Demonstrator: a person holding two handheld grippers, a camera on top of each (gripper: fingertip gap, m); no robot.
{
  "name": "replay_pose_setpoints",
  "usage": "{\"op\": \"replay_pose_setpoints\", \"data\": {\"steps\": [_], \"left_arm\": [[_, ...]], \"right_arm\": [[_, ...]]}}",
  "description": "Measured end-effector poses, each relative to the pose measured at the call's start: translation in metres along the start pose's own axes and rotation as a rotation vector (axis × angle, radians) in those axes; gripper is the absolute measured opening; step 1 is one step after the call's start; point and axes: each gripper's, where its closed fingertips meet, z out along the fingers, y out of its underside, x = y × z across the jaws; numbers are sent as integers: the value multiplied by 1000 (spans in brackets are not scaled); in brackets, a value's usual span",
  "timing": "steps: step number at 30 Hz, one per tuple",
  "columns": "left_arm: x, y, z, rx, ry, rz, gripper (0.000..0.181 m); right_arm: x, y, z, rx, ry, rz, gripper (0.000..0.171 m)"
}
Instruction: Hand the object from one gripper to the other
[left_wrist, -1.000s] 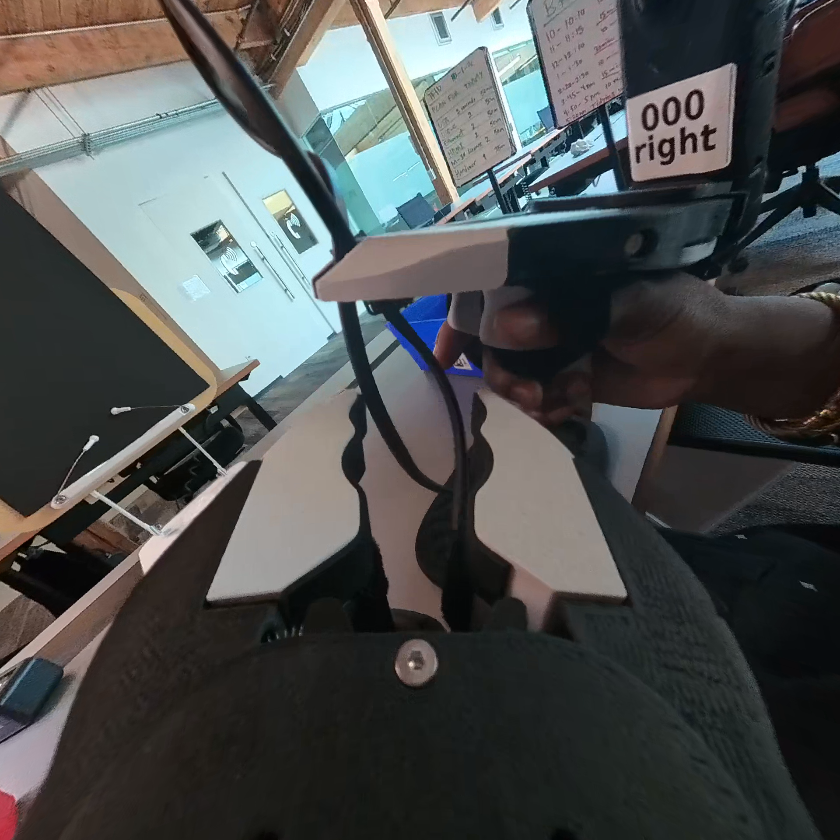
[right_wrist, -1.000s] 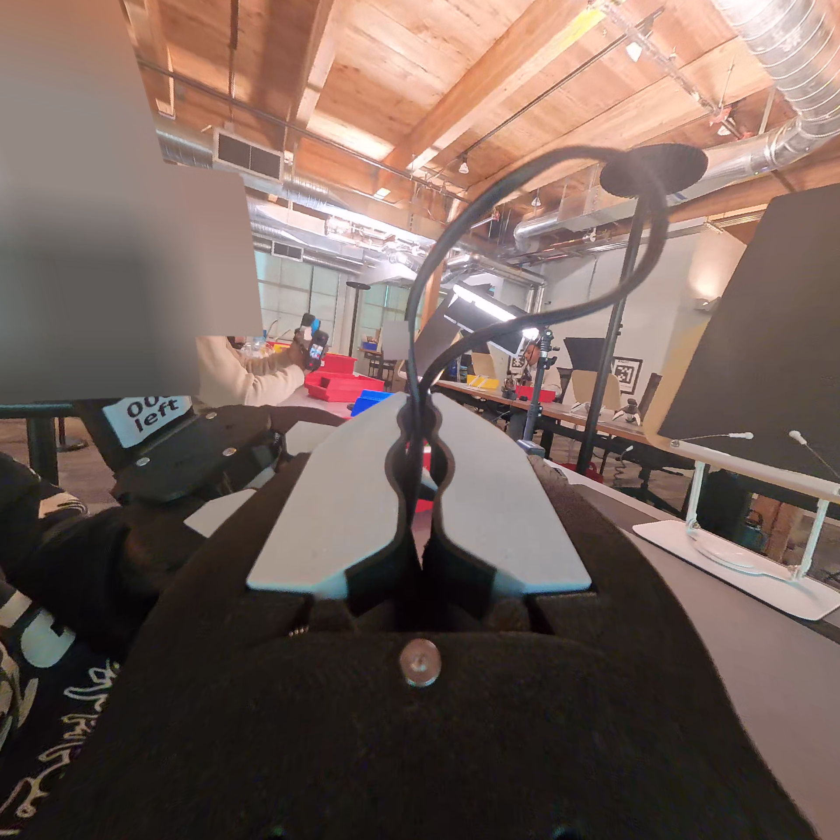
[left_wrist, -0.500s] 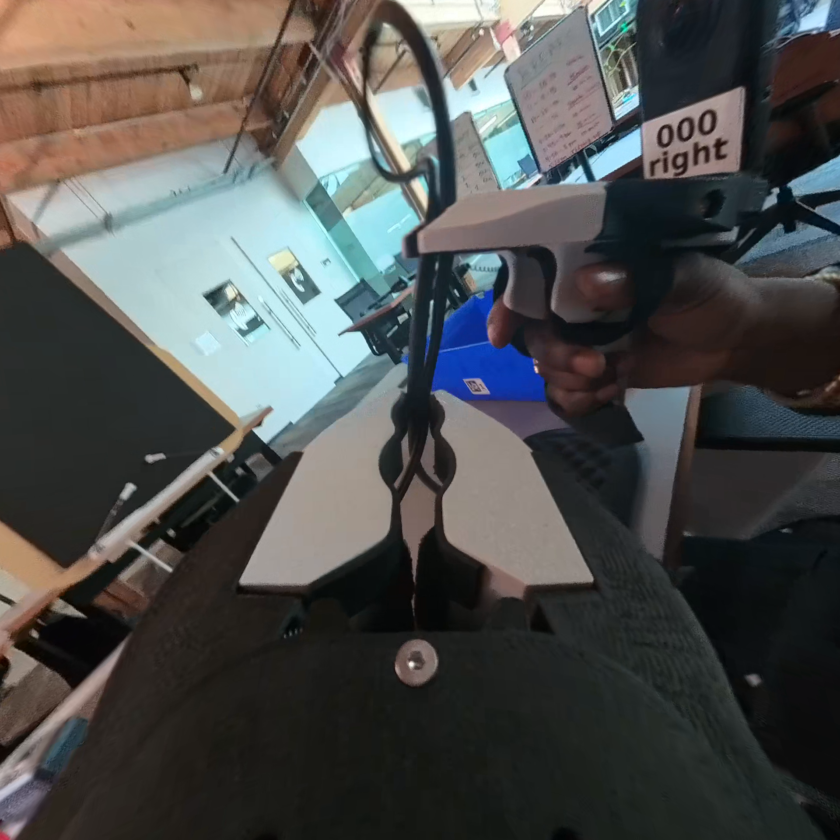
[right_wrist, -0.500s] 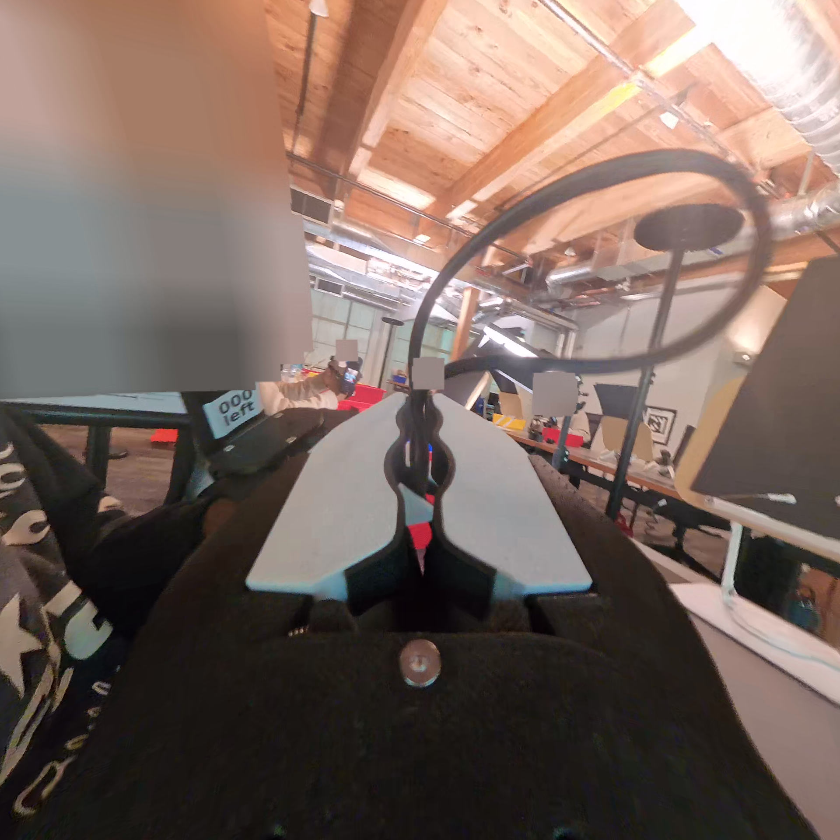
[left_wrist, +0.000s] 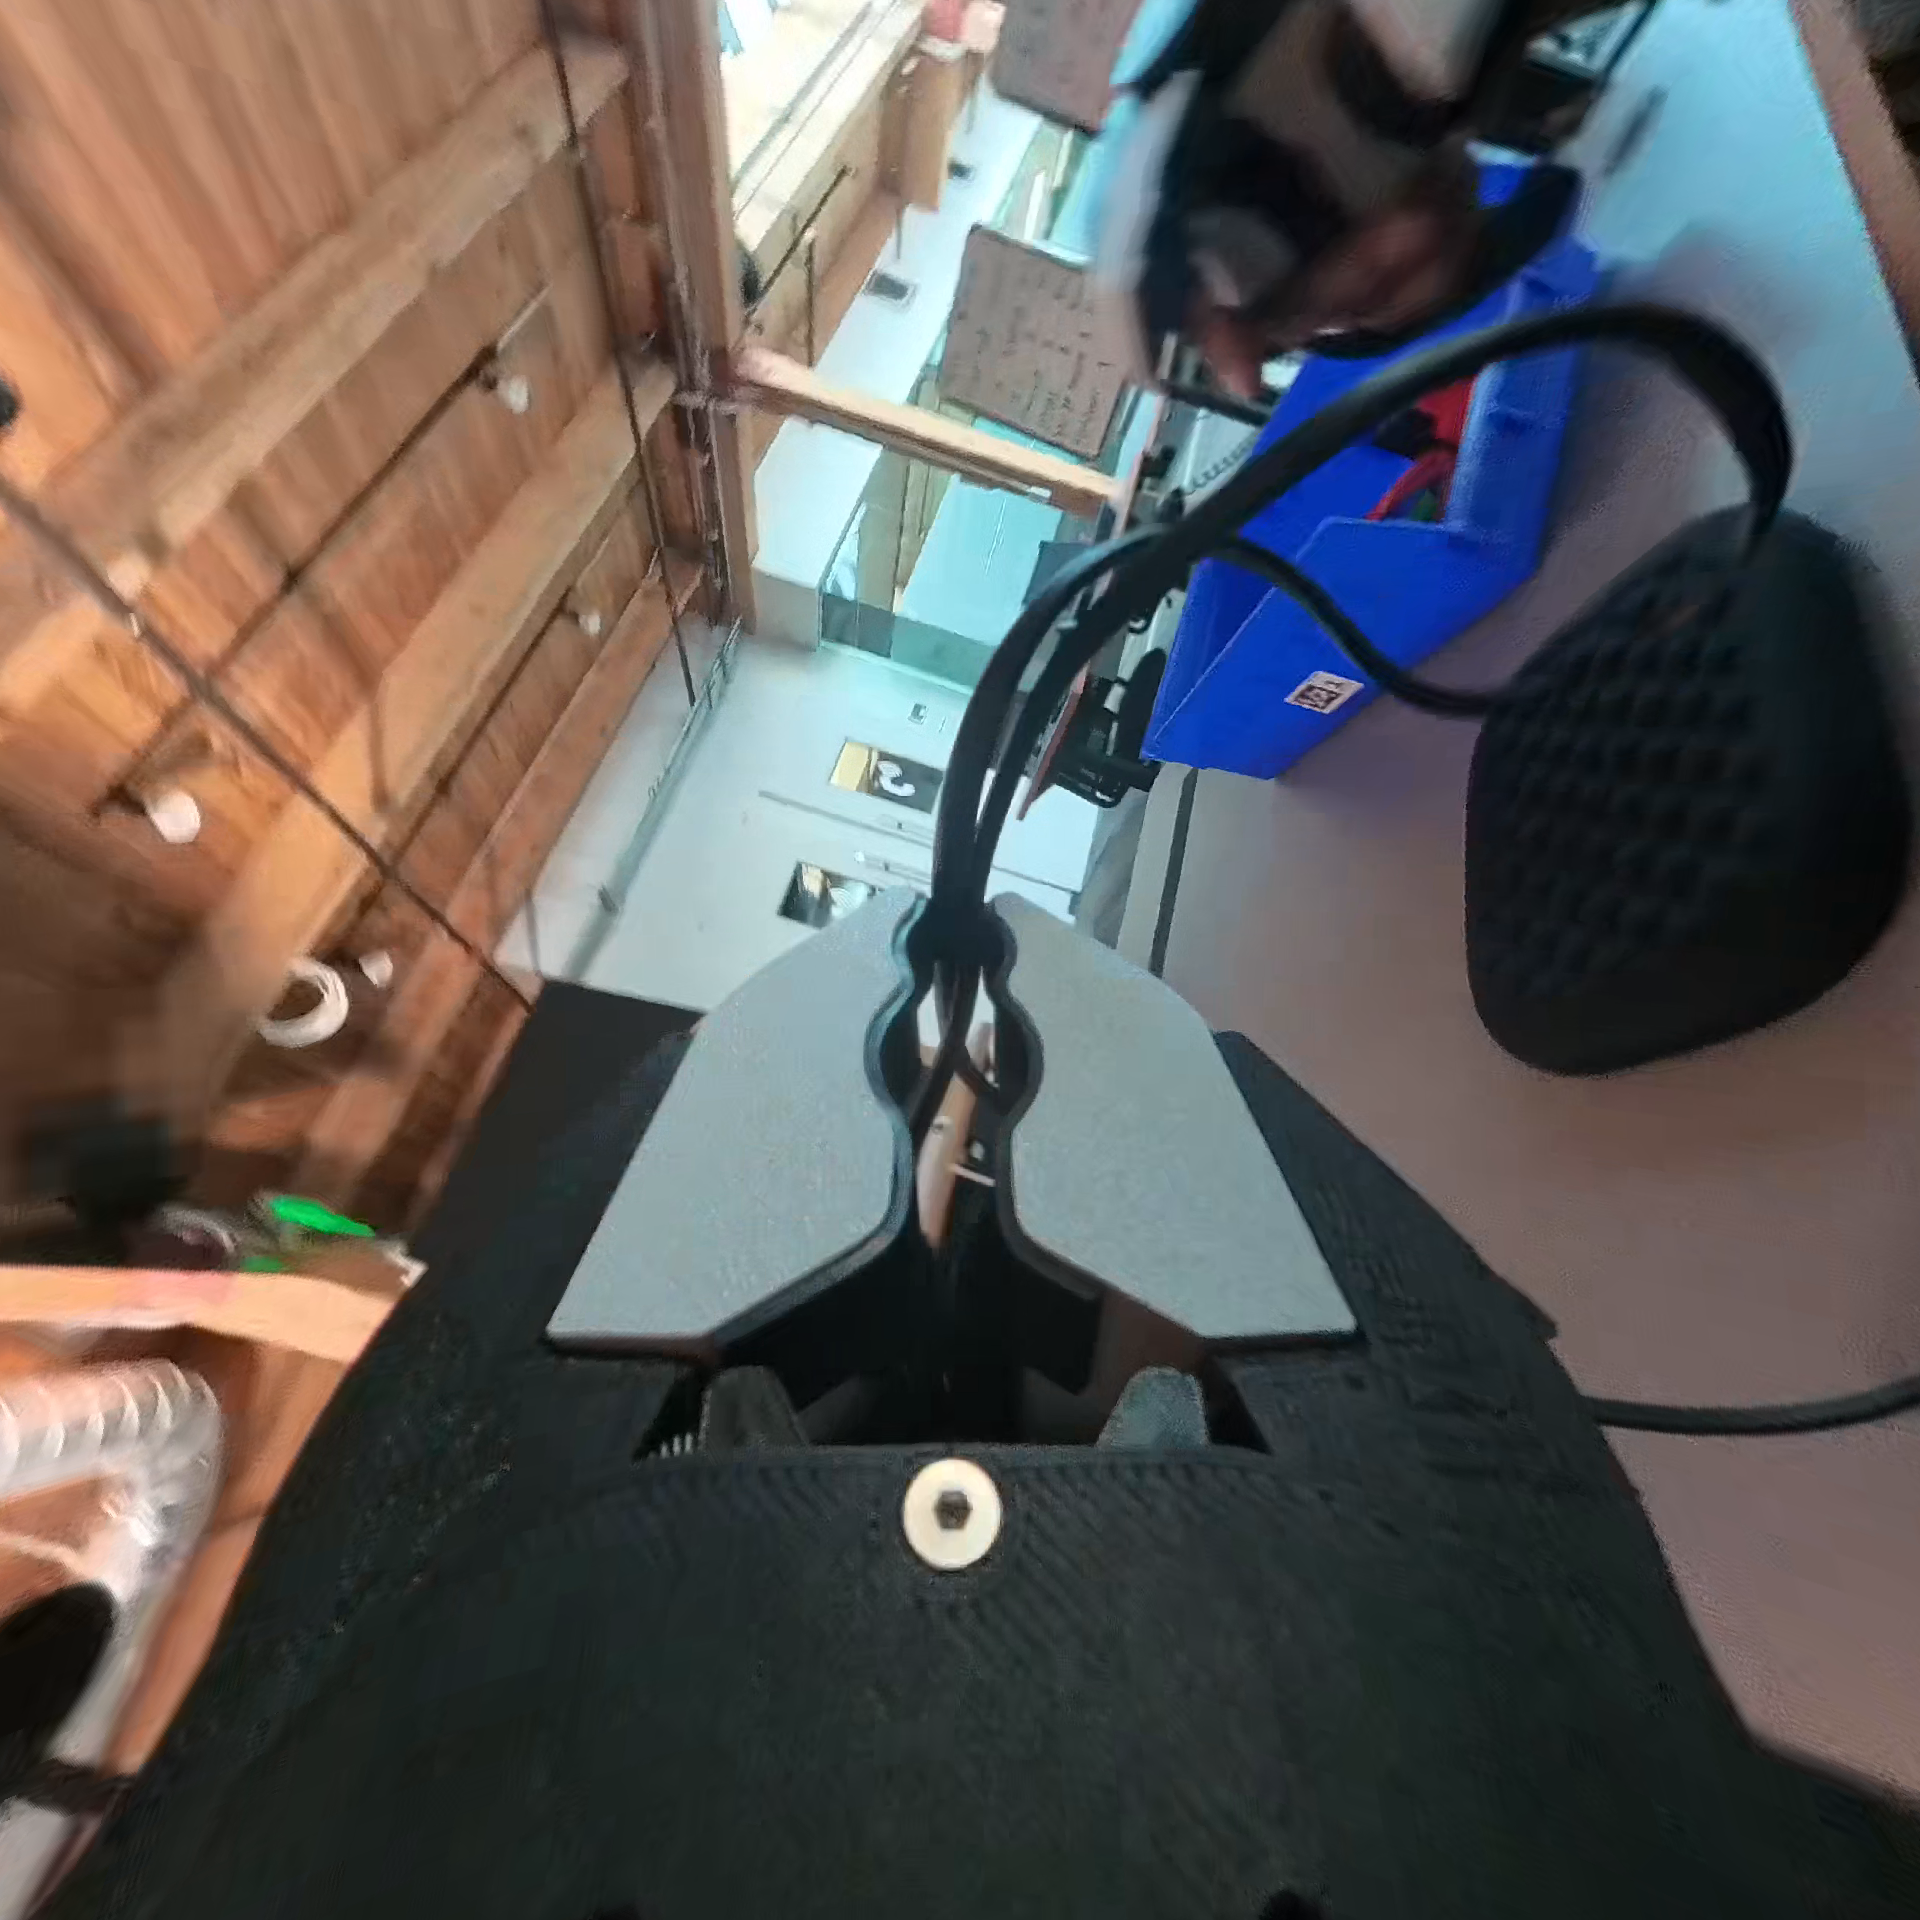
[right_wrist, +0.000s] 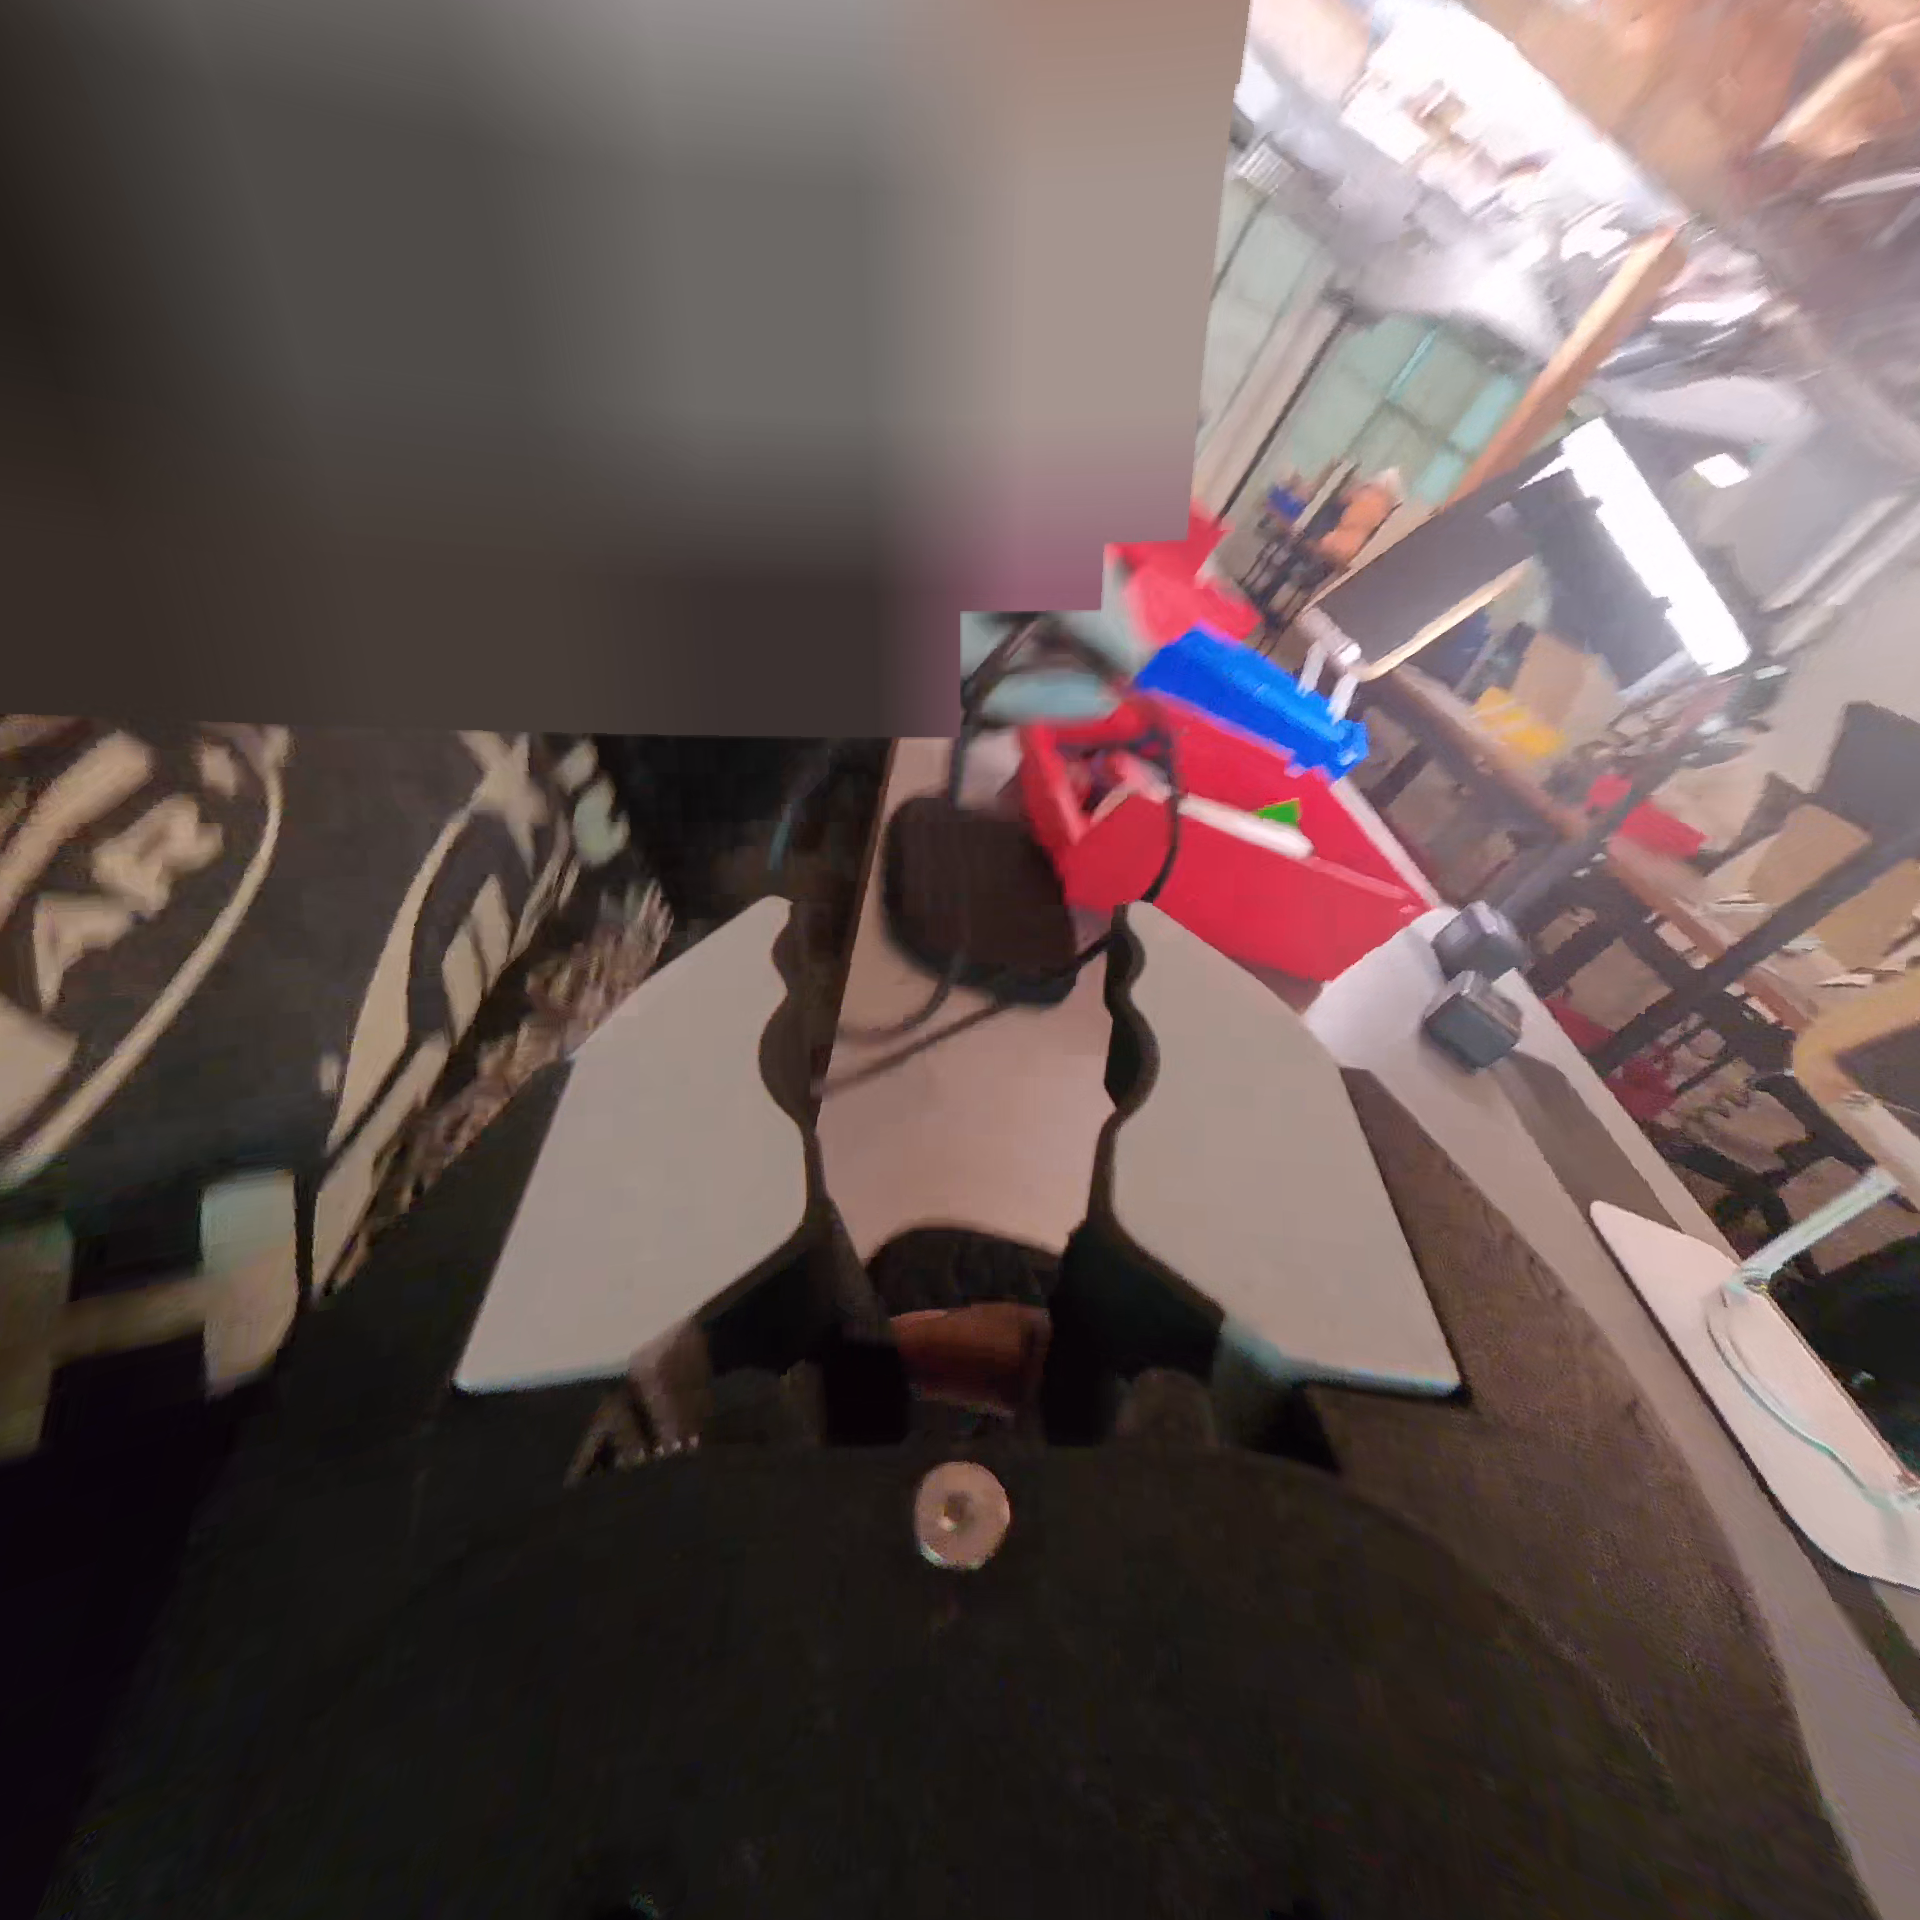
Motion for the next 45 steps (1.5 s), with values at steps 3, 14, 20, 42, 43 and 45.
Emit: {"op": "replay_pose_setpoints", "data": {"steps": [3, 14, 20, 42, 43, 45], "left_arm": [[13, -2, 2, -10, 41, 125, 8], [47, -54, -4, 248, 171, 206, 8], [48, -61, -10, 293, 193, 207, 8], [36, -62, -11, 272, 94, 311, 9], [36, -61, -11, 268, 92, 311, 9], [35, -60, -10, 264, 91, 311, 9]], "right_arm": [[16, -36, 7, 197, 75, 244, 71], [-23, 23, 106, -106, -56, 391, 115], [-18, 36, 111, -194, 41, 234, 123], [-34, 38, 113, -177, -92, 288, 32], [-35, 38, 113, -178, -97, 289, 27], [-37, 37, 112, -178, -110, 287, 19]]}}
